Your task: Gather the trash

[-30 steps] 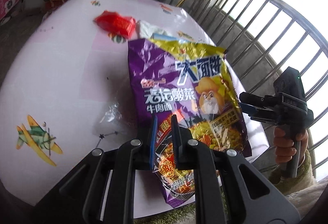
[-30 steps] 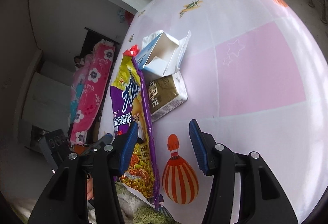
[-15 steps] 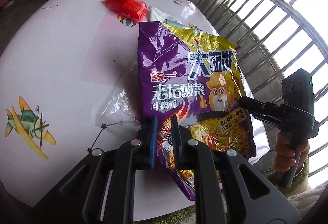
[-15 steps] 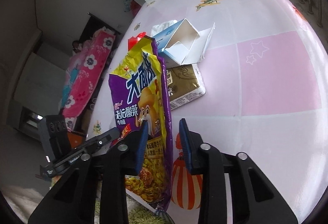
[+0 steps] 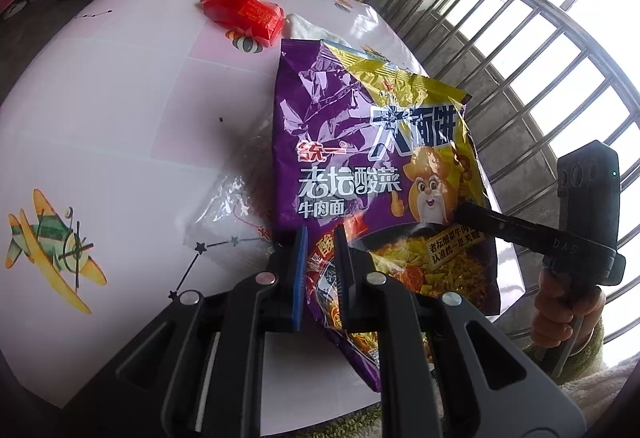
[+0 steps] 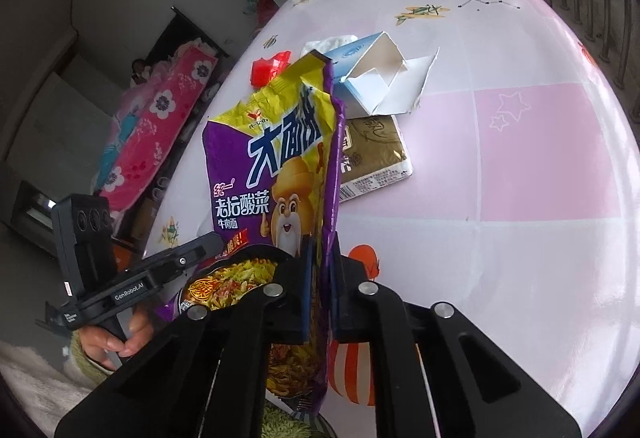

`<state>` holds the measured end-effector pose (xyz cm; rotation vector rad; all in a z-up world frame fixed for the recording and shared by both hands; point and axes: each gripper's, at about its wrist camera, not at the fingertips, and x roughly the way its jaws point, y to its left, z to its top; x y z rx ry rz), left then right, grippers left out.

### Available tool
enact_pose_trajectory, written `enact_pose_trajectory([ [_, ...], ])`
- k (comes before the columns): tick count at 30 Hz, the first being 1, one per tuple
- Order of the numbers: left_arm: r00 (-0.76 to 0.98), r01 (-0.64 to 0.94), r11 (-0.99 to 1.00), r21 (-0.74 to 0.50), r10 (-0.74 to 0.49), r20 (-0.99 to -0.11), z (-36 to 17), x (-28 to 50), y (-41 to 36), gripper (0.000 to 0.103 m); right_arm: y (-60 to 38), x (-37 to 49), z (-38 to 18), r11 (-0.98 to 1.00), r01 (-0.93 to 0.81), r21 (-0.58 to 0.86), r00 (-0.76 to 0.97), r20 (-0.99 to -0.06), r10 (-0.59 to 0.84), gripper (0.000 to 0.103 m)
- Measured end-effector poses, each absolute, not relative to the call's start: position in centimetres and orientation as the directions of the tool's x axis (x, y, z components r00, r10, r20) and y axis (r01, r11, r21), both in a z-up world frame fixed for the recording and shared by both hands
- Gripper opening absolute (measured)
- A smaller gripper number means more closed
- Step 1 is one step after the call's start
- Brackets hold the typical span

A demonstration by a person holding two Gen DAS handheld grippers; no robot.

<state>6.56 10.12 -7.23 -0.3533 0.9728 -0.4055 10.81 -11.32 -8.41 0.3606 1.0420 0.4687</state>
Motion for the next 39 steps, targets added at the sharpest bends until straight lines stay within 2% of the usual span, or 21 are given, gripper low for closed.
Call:
enact_pose_trajectory([
  [5, 0.560, 0.185, 0.877, -0.444, -0.465, -0.686, -5.8, 5.9, 11.2, 0.011, -11.5, 9.8, -6.9, 0.887, -0.231, 0.401, 0.500, -0.733, 0.461, 0.003],
  [10, 0.596, 0.154, 0.898, -0.412, -0.417, -0.686, -5.1, 5.6, 12.7, 0.011, -12.9, 9.5, -6.1, 0.903, -0.220, 0.370, 0.543, -0.722, 0.428, 0.003],
  [11, 0.600, 0.145, 0.901, -0.408, -0.408, -0.689, -5.0, 5.6, 13.0, 0.014, -13.2, 9.5, -6.1, 0.909, -0.211, 0.360, 0.548, -0.726, 0.415, 0.003],
  [15, 0.617, 0.096, 0.911, -0.400, -0.370, -0.694, -4.9, 5.7, 14.1, 0.034, -13.7, 9.6, -6.5, 0.928, -0.179, 0.327, 0.550, -0.749, 0.370, 0.003],
  [17, 0.601, 0.064, 0.909, -0.412, -0.365, -0.711, -5.1, 6.0, 14.8, 0.037, -13.8, 9.6, -6.8, 0.931, -0.171, 0.322, 0.545, -0.757, 0.362, 0.003],
  [26, 0.499, 0.035, 0.864, -0.503, -0.451, -0.740, -6.6, 5.1, 15.3, 0.037, -13.2, 9.6, -8.0, 0.941, -0.168, 0.295, 0.519, -0.785, 0.339, 0.003],
  [30, 0.473, 0.050, 0.827, -0.560, -0.514, -0.716, -7.2, 4.8, 14.6, 0.037, -13.3, 9.7, -8.4, 0.940, -0.162, 0.299, 0.510, -0.790, 0.339, 0.003],
  [39, 0.512, 0.059, 0.793, -0.606, -0.545, -0.664, -7.6, 6.1, 14.0, 0.037, -13.2, 9.7, -8.9, 0.940, -0.148, 0.307, 0.494, -0.801, 0.339, 0.003],
])
